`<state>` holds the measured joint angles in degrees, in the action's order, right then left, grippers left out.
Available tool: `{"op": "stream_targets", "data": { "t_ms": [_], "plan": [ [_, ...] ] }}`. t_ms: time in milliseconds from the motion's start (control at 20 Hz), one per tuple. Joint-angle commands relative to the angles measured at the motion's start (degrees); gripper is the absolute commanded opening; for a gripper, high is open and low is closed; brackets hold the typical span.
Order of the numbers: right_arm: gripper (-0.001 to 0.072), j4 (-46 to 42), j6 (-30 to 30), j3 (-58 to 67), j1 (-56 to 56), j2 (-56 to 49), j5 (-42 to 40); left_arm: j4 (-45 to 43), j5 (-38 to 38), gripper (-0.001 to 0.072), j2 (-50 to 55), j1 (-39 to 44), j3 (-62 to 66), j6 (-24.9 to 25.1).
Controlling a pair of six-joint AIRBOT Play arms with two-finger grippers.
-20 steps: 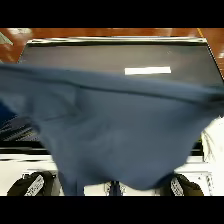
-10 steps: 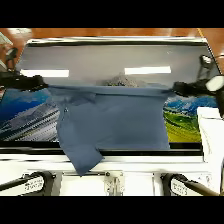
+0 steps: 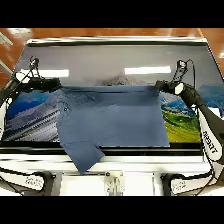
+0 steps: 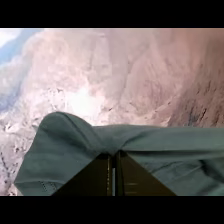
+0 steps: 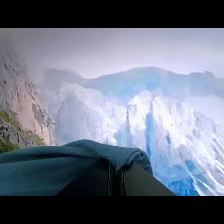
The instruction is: Fold the shirts.
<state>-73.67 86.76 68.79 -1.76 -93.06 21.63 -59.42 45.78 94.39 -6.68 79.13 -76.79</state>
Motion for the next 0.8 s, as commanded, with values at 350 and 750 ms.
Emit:
{"op": "stream_targets", "data": {
  "t_ms": [350, 750],
  "plan": [
    [0.0062, -1.5, 0.0, 0.0, -4.3, 1.6, 35.2, -5.4, 37.8, 0.0035, 0.5, -0.9, -1.8, 1.6],
    [0.0629, 2.2, -2.5, 0.1, -5.0, 3.1, 41.9, -5.1, 43.5, 0.055, 1.2, -3.3, -2.1, -2.6]
  ]
}}
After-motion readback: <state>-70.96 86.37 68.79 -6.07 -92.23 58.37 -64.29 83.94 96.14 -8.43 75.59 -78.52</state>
